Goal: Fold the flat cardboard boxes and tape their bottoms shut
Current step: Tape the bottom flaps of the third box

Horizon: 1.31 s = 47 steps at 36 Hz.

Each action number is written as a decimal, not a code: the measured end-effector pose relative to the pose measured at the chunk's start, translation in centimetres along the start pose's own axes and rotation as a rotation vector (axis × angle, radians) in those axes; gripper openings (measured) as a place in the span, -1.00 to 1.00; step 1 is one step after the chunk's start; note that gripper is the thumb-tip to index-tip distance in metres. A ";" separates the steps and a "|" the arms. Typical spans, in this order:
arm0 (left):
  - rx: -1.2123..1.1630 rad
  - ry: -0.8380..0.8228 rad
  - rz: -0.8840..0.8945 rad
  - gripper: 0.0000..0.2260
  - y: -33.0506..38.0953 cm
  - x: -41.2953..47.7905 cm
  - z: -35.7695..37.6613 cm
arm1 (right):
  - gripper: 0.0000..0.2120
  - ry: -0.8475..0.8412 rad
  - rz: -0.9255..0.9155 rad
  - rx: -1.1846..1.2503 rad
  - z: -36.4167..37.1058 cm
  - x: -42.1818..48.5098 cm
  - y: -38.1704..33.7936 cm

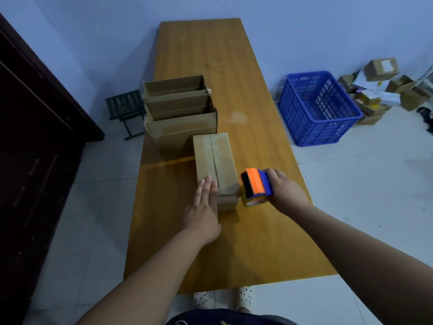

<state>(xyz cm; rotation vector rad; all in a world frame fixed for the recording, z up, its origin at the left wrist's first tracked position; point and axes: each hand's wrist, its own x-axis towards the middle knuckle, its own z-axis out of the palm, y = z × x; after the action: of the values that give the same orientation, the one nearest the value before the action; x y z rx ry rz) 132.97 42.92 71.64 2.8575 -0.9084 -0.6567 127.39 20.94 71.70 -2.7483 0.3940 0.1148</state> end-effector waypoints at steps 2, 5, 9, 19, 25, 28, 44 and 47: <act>0.013 0.003 -0.001 -0.07 0.0 0.0 0.0 | -0.52 -0.013 -0.010 0.096 0.0 0.0 0.7; 0.040 0.002 -0.004 -0.06 -0.1 0.0 0.1 | -0.50 -0.011 0.003 0.209 -0.3 -0.1 1.7; 0.045 0.007 -0.004 -0.07 -0.2 0.1 0.2 | -0.52 -0.003 0.034 0.249 -0.3 0.1 2.4; 0.018 0.012 0.007 -0.10 -0.6 -0.1 0.0 | -0.61 0.055 -0.034 -0.118 -0.6 0.9 2.3; -0.005 0.026 0.011 -0.11 -0.6 0.3 0.2 | -0.66 0.015 0.042 -0.162 0.0 1.1 2.8; -0.020 0.026 0.000 -0.13 -0.4 0.2 0.1 | -0.62 -0.030 0.100 -0.257 0.4 1.2 3.1; -0.005 0.050 -0.027 -0.19 0.5 0.1 -0.5 | -0.67 -0.018 0.003 -0.165 -2.7 0.8 5.4; 0.012 0.060 -0.033 -0.19 0.6 0.1 -0.4 | -0.62 -0.019 -0.014 -0.103 -3.3 0.4 5.6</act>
<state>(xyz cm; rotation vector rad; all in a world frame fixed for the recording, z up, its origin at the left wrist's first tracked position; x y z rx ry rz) 132.90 42.37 72.06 2.8919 -0.8613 -0.5674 126.29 14.62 72.78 -2.8487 0.3735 0.1619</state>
